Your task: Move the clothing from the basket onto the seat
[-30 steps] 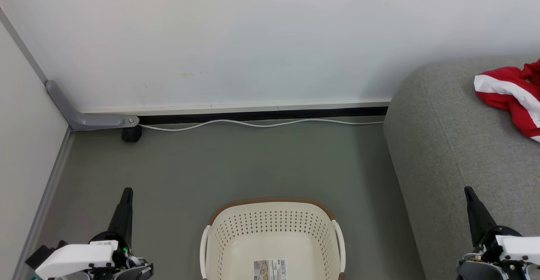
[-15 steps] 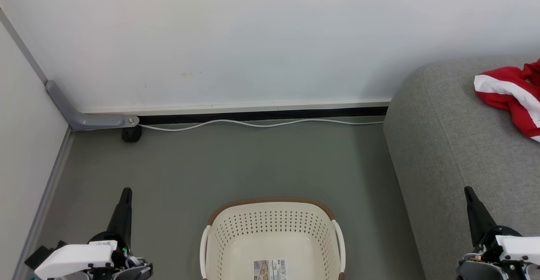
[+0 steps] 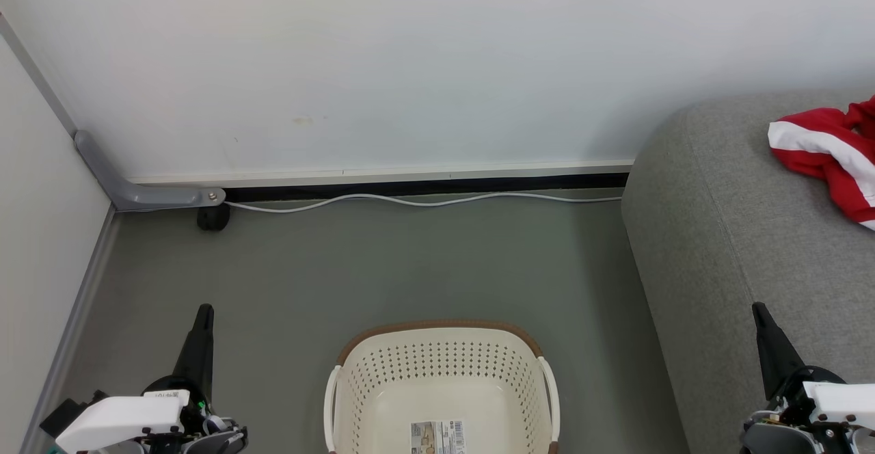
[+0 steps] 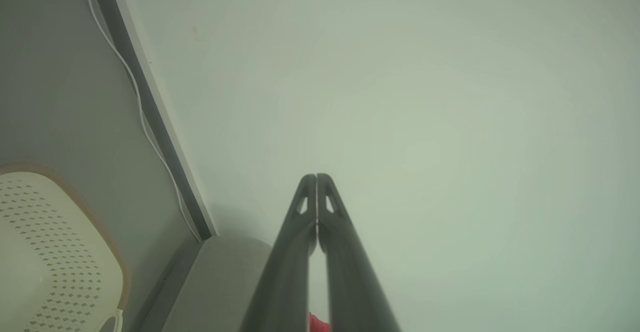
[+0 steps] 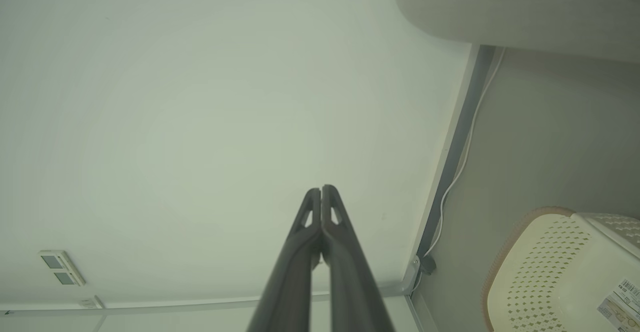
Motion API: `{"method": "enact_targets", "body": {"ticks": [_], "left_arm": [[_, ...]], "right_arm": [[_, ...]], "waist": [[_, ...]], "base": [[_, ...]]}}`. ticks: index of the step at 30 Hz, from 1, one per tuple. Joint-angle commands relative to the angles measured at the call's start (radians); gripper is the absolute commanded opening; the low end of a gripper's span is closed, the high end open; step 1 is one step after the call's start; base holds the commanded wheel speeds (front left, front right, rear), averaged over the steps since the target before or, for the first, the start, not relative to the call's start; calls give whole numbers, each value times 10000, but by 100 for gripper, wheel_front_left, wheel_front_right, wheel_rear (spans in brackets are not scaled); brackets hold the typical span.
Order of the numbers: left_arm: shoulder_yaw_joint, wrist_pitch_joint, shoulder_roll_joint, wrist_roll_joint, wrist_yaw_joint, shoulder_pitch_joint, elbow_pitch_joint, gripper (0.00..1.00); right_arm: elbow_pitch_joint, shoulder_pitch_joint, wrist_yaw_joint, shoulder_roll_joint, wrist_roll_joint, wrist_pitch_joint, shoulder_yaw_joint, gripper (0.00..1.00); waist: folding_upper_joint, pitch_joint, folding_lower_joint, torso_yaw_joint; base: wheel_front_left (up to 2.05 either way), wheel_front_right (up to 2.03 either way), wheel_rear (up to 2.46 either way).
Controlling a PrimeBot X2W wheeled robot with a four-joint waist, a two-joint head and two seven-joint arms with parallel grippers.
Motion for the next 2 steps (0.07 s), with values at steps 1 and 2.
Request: {"method": "enact_targets", "body": {"ticks": [1, 2], "left_arm": [[340, 54, 130, 49, -73, -561, -224, 0], [342, 56, 129, 51, -73, -561, -223, 0]], "right_arm": [[-290, -445, 16, -102, 13, 75, 159, 0], [-290, -445, 16, -101, 13, 75, 159, 0]], "waist": [[-1, 0, -1, 0], [-1, 0, -1, 0]], "base": [[0, 0, 0], [0, 0, 0]]}}
